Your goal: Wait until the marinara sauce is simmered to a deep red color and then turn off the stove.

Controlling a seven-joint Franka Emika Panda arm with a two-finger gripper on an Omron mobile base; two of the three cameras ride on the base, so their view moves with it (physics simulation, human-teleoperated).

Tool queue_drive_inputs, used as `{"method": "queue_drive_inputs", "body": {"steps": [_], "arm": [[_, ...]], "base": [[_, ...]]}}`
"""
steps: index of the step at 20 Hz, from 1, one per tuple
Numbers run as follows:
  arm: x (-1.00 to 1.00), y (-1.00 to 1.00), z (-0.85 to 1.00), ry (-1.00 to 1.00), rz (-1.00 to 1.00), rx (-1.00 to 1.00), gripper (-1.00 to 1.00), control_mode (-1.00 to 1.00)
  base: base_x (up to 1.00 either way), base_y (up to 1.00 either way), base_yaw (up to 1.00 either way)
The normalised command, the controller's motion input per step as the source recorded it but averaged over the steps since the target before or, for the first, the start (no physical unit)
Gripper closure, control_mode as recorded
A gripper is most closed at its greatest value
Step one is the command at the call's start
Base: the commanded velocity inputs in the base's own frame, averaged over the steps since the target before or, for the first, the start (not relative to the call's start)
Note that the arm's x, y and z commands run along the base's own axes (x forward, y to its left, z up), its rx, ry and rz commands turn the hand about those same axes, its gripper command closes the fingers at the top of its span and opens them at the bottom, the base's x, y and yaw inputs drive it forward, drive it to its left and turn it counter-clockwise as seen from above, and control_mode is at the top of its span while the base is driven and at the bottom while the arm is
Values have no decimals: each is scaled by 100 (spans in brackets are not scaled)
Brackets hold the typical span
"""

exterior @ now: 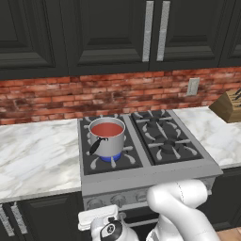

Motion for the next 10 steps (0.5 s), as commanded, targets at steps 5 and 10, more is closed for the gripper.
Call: {"method": "queue_drive_inputs", "body": {"steps": [5, 10], "arm": [[-4, -30, -13, 0, 0, 25, 100, -100], [-3, -33, -11, 0, 0, 28, 100, -100]], "base": [[0, 0, 0], [0, 0, 0]]}}
